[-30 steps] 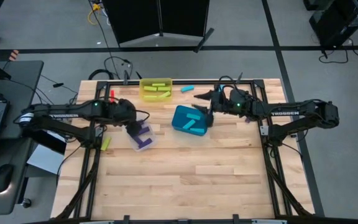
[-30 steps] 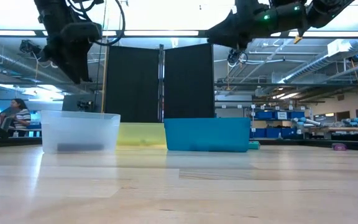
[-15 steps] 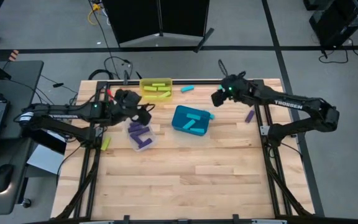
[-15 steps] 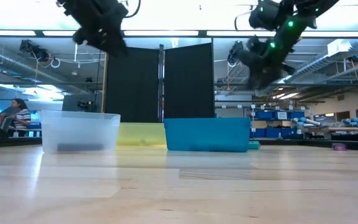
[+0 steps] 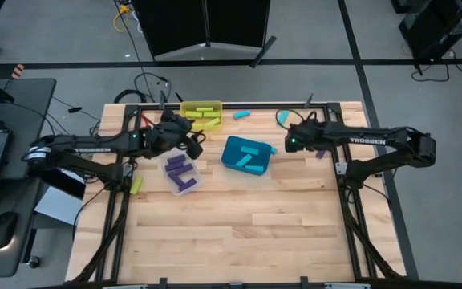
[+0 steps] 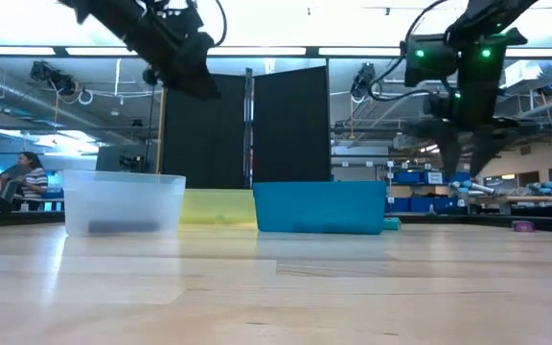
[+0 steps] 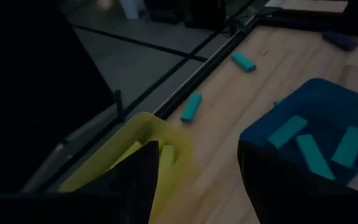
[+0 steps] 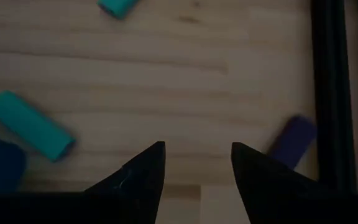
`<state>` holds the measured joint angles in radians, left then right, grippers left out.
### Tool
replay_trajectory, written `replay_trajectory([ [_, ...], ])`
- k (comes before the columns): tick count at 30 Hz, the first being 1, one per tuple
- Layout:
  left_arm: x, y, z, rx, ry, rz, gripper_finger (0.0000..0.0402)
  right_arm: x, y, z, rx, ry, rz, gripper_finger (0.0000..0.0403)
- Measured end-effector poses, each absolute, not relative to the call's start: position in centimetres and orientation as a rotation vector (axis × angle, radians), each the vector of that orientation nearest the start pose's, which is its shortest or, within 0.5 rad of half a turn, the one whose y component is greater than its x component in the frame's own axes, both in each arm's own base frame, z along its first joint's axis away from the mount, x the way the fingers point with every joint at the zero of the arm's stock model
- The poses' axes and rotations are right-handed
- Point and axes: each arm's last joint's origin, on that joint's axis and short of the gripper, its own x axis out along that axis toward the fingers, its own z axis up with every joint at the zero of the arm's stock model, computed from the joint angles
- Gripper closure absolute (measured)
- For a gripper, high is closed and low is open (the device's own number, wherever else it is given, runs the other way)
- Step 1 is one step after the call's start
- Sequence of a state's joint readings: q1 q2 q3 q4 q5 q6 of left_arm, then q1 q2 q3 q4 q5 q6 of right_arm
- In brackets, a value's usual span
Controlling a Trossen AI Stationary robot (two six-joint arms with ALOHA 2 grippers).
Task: Sort blocks
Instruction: Put the violet block into the transparent bin
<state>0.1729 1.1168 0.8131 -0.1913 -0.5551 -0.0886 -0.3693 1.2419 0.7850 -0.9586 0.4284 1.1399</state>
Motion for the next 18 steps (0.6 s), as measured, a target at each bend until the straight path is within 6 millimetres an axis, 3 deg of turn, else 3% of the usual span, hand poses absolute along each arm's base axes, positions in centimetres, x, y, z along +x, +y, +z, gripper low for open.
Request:
replay_trajectory([
  [7, 23.1, 6.0, 25.3, -0.043, 0.378, 0.583, 0.0175, 16.5, -6.9, 18.5, 1.003, 0.872, -1.544, 0.0191],
  [18, 23.4, 5.6, 25.0, -0.027, 0.331, 0.414, 0.0175, 14.2, -5.7, 15.8, 1.085, 0.812, -1.789, 0.0132],
])
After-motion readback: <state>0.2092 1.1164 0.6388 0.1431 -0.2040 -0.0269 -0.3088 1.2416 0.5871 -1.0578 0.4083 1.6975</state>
